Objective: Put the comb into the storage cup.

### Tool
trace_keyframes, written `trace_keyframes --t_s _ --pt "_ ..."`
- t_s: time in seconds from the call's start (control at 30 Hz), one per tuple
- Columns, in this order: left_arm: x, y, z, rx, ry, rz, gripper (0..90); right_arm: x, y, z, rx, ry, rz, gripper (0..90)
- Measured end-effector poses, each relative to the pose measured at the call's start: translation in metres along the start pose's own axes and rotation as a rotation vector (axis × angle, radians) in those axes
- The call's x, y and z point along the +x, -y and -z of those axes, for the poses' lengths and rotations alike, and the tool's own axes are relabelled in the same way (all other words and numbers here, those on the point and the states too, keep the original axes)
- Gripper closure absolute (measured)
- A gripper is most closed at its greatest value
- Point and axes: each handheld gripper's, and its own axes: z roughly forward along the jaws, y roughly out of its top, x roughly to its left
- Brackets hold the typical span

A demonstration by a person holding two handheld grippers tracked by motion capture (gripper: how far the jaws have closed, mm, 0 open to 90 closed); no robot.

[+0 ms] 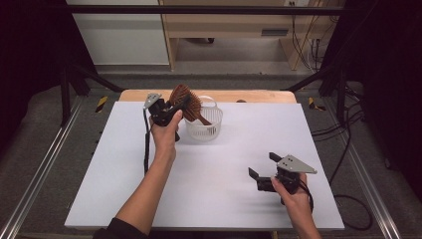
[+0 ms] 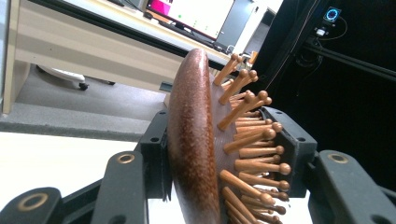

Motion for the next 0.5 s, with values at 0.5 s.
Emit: trace_keyframes --t_s 0.5 --pt "0.014 0.003 0.001 0.023 -0.018 0.070 46.7 0.001 0.001 -0.002 0.011 -0.003 0.000 5.2"
